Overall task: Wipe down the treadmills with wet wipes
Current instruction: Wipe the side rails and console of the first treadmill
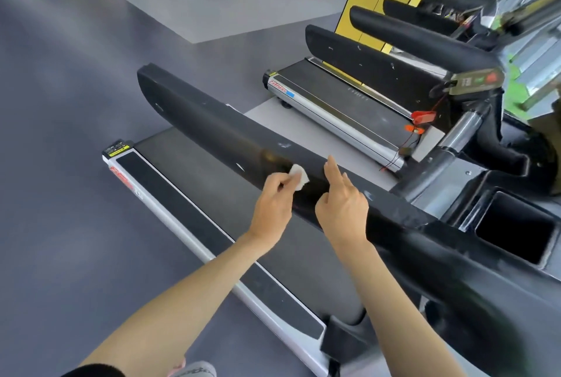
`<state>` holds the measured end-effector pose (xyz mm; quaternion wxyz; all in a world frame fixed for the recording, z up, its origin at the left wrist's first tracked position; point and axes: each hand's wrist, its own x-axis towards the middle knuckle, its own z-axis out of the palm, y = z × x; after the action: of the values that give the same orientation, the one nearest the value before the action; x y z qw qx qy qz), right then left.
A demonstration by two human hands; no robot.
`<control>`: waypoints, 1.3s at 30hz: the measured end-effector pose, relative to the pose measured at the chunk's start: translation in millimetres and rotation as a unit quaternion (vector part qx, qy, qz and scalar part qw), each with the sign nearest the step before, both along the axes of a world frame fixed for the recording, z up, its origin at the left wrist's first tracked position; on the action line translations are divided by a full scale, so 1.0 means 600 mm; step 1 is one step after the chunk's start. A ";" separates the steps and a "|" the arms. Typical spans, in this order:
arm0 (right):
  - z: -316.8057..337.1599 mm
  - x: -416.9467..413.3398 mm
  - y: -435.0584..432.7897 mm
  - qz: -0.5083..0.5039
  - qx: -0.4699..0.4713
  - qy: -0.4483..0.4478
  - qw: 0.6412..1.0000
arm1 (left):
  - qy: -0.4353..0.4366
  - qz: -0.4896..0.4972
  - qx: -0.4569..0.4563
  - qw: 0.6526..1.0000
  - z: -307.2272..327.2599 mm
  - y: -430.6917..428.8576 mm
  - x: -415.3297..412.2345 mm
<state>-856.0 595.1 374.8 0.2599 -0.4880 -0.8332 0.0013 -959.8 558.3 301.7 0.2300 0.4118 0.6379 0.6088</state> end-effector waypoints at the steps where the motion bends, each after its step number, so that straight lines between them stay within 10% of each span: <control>1: 0.002 -0.001 -0.003 -0.004 -0.007 -0.002 1.000 | -0.009 0.051 0.026 0.998 -0.001 0.005 -0.021; 4: 0.001 0.001 -0.002 -0.002 -0.018 0.007 1.000 | -0.020 0.160 0.042 0.986 0.004 0.020 -0.045; 7: 0.001 -0.002 -0.002 0.012 0.022 0.024 0.999 | -0.188 0.010 0.005 0.982 0.038 0.004 0.011; 11: -0.003 -0.012 -0.012 0.002 0.062 0.028 0.998 | -0.056 -0.172 -0.070 0.981 0.052 -0.021 -0.010; 18: 0.004 -0.022 -0.025 -0.026 -0.005 0.001 1.000 | -0.085 0.151 0.048 0.984 0.029 0.021 -0.112; 24: -0.004 -0.025 -0.029 -0.022 0.005 -0.010 1.000 | -0.072 -0.094 -0.028 0.993 0.051 -0.006 -0.062; 31: -0.025 -0.057 -0.043 -0.001 0.005 -0.054 0.999 | -0.126 0.147 0.033 0.980 0.038 0.012 -0.175; 39: -0.030 -0.105 -0.028 0.026 0.002 -0.085 0.996 | -0.101 -0.046 0.003 0.994 0.022 -0.002 -0.151</control>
<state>-918.9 578.2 357.1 0.1895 -0.4640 -0.8646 -0.0352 -1050.4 557.0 315.1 0.3198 0.3779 0.5902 0.6376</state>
